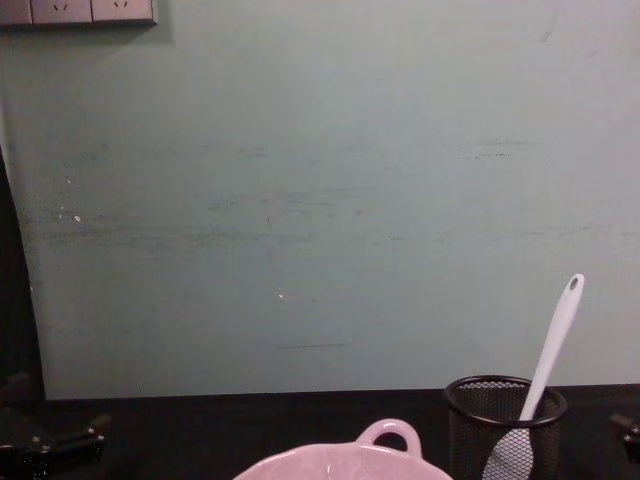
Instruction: Use the one hand to pick up the spoon and stir the clear water in the bowl.
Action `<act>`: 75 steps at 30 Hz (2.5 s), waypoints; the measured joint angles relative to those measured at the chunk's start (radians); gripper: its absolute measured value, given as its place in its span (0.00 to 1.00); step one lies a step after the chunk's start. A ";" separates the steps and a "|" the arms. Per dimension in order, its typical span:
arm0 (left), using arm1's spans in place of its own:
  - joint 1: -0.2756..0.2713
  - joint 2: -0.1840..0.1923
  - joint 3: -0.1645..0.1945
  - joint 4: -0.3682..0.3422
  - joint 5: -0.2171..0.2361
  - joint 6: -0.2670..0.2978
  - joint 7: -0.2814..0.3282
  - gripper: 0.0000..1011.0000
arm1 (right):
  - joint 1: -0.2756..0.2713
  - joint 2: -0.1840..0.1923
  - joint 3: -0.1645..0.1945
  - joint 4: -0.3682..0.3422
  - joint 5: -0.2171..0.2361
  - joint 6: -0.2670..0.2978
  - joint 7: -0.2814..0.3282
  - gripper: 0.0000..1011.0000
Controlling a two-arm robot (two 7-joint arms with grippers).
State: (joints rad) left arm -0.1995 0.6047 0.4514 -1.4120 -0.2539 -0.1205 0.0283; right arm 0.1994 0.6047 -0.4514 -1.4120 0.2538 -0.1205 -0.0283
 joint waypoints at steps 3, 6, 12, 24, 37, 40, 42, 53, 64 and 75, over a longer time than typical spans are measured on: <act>0.000 0.000 0.000 0.000 0.000 0.000 0.000 1.00 | 0.000 0.000 0.000 0.000 0.000 0.000 0.000 0.99; 0.000 0.000 0.000 0.000 0.000 0.000 0.000 1.00 | 0.000 0.000 0.000 0.000 0.000 0.000 0.000 0.99; 0.000 0.000 0.000 0.000 0.000 0.000 0.000 1.00 | 0.000 0.000 0.000 0.000 0.000 0.000 0.000 0.99; 0.000 0.000 0.000 0.000 0.000 0.000 0.000 1.00 | 0.000 0.000 0.000 0.000 0.000 0.000 0.000 0.99; 0.000 0.000 0.000 0.000 0.000 0.000 0.000 1.00 | -0.034 0.021 0.025 -0.048 0.004 -0.037 0.034 0.99; 0.000 0.000 0.000 0.000 0.000 0.000 0.000 1.00 | -0.054 0.032 0.049 -0.082 0.031 -0.039 0.057 0.99; 0.000 0.000 0.000 0.000 0.000 0.000 0.000 1.00 | -0.063 0.035 0.064 -0.099 0.059 -0.032 0.074 0.99; 0.000 0.000 0.000 0.000 0.000 0.000 0.000 1.00 | -0.051 0.006 0.192 -0.132 0.408 0.205 0.262 0.99; 0.000 0.000 0.000 0.000 0.000 0.000 0.000 1.00 | 0.039 -0.060 0.220 -0.074 0.607 0.425 0.317 0.99; 0.000 0.000 0.000 0.000 0.000 0.000 0.000 1.00 | 0.104 -0.098 0.189 -0.033 0.672 0.481 0.281 0.99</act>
State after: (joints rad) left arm -0.1995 0.6047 0.4514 -1.4120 -0.2539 -0.1205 0.0283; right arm 0.3033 0.5063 -0.2625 -1.4446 0.9256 0.3601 0.2526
